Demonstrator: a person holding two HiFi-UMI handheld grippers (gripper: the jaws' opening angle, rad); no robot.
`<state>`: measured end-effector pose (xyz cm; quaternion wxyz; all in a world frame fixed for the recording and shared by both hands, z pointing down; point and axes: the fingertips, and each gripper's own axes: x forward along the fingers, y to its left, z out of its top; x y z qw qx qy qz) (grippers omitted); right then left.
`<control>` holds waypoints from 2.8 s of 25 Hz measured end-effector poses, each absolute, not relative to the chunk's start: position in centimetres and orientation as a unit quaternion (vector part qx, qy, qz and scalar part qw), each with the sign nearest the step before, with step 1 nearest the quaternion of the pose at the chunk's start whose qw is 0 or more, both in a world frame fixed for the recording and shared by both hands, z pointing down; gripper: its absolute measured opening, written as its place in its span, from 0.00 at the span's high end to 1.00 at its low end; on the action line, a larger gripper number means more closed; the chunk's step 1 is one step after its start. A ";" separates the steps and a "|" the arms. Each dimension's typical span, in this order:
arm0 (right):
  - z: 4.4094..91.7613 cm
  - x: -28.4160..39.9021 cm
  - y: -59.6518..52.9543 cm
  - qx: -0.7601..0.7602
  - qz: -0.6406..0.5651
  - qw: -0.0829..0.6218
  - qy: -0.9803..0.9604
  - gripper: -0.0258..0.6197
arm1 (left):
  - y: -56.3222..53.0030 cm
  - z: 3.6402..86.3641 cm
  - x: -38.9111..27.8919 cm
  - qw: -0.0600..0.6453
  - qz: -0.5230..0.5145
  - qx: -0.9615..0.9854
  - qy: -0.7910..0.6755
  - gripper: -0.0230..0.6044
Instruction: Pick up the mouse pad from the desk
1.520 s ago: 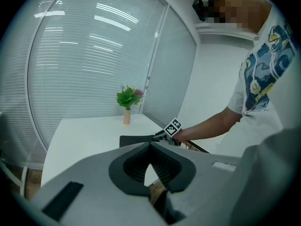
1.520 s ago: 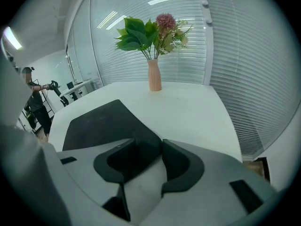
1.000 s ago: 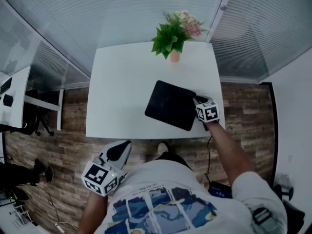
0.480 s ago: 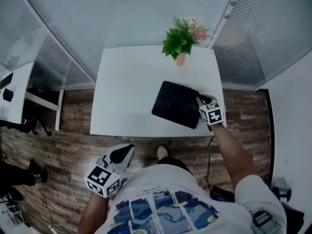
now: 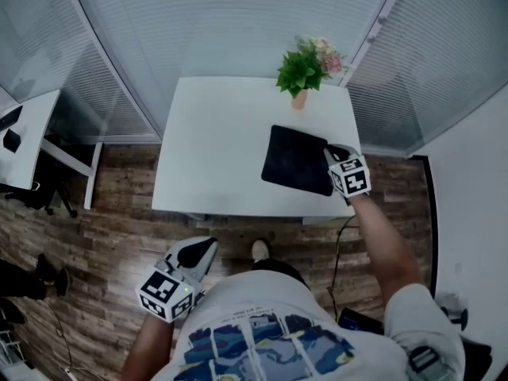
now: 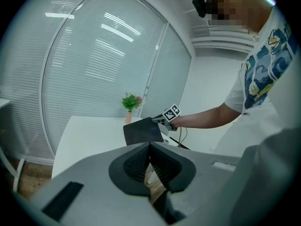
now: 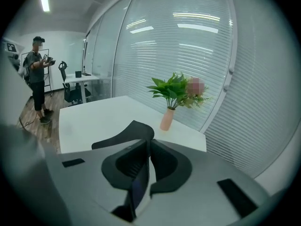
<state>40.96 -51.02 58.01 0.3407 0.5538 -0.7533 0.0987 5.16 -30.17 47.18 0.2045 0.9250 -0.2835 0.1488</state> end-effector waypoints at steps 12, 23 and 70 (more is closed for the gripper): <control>51.0 37.2 -48.9 0.555 0.042 0.352 -0.753 0.92 | -25.5 46.9 0.0 0.198 0.130 0.930 -0.281 0.96; 43.0 32.8 -45.3 0.546 -0.005 0.362 -0.755 0.92 | -21.0 46.5 -4.3 0.197 0.112 0.936 -0.269 0.96; 23.7 15.2 -26.9 0.471 -0.065 0.300 -0.827 0.92 | -11.3 46.9 -8.7 0.187 0.079 0.949 -0.242 0.96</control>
